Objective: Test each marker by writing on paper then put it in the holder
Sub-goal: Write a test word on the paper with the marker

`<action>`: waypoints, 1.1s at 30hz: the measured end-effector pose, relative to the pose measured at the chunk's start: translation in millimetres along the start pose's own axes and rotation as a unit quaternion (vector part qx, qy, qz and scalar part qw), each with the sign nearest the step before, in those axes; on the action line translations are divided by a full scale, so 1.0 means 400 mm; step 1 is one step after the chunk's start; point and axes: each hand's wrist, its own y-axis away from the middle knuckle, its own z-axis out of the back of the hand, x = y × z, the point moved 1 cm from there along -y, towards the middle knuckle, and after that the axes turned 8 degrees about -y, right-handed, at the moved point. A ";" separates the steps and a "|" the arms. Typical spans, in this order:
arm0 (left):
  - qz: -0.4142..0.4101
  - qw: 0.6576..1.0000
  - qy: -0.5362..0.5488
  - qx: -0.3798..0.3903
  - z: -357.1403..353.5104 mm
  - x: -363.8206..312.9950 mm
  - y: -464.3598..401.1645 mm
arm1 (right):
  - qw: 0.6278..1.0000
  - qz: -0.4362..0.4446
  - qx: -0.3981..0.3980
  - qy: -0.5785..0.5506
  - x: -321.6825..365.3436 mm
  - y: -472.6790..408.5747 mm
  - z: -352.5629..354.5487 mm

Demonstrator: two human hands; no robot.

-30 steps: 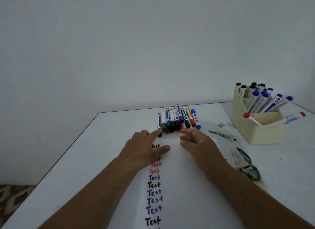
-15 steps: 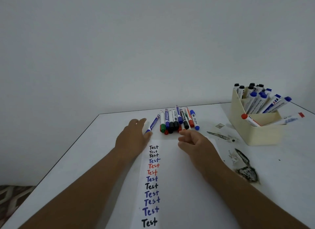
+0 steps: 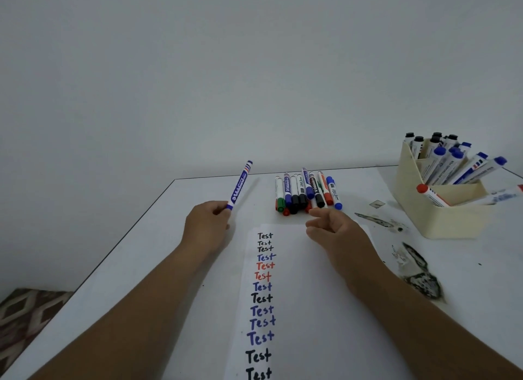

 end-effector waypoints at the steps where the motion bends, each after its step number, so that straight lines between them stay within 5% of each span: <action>1: -0.004 0.999 0.051 0.015 0.006 -0.016 0.033 | 1.000 0.002 -0.003 -0.011 0.002 0.002 -0.001; 6: -0.100 0.986 0.101 0.089 -0.004 -0.089 0.178 | 0.996 0.008 0.013 -0.091 0.014 0.015 -0.009; 11: -0.267 0.948 -0.127 0.116 -0.030 -0.116 0.245 | 0.984 0.042 0.030 -0.171 0.041 0.036 -0.010; 27: -0.354 0.917 -0.141 0.118 -0.026 -0.101 0.241 | 0.976 0.034 0.033 -0.214 0.076 0.072 -0.024; 33: -0.315 0.937 -0.093 0.123 -0.018 -0.079 0.218 | 0.975 0.048 0.050 -0.213 0.089 0.084 -0.021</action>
